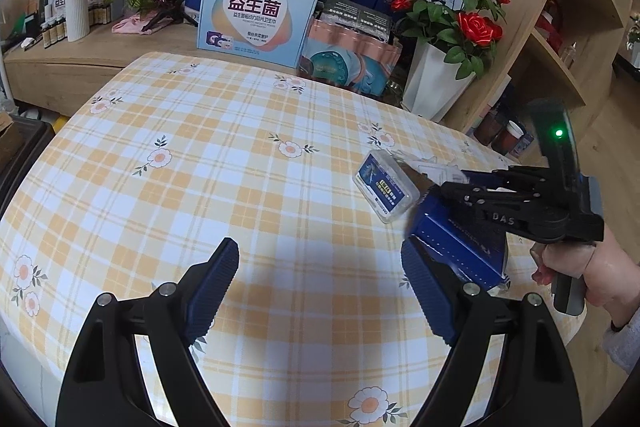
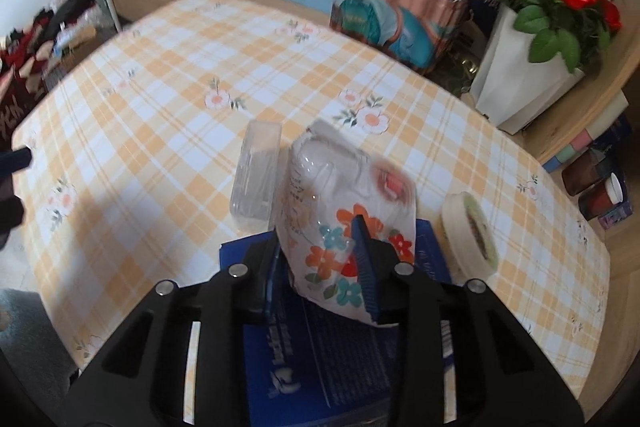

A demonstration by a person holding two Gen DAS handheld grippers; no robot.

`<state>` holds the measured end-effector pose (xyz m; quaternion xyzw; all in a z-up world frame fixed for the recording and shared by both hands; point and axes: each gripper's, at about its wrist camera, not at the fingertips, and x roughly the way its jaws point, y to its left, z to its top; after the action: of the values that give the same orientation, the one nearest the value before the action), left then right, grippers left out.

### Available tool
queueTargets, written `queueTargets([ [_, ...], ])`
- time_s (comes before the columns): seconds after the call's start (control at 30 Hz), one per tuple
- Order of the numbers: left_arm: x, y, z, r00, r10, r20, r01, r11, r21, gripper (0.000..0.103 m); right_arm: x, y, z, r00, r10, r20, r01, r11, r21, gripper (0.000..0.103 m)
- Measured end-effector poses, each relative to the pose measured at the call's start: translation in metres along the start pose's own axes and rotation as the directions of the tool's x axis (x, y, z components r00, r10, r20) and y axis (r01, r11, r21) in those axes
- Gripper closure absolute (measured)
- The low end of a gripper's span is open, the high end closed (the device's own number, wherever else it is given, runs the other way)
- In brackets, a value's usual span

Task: Collect trash
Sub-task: 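Grasp the clear plastic box with the left gripper while the right holds the bag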

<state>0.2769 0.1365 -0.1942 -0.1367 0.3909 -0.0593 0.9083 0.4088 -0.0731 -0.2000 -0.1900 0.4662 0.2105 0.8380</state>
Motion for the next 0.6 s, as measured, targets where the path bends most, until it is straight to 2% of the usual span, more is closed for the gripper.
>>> queueTargets([
  [0.3, -0.009, -0.022, 0.002, 1.0, -0.02, 0.002, 0.02, 0.999, 0.025, 0.022, -0.05, -0.015, -0.006, 0.99, -0.016, 0.139, 0.013, 1.0, 0.027, 0.069],
  [0.6, -0.006, -0.044, 0.006, 0.998, -0.061, -0.02, 0.061, 0.998, 0.016, 0.022, -0.101, -0.048, -0.035, 0.964, -0.112, 0.242, 0.101, 0.993, 0.054, 0.069],
])
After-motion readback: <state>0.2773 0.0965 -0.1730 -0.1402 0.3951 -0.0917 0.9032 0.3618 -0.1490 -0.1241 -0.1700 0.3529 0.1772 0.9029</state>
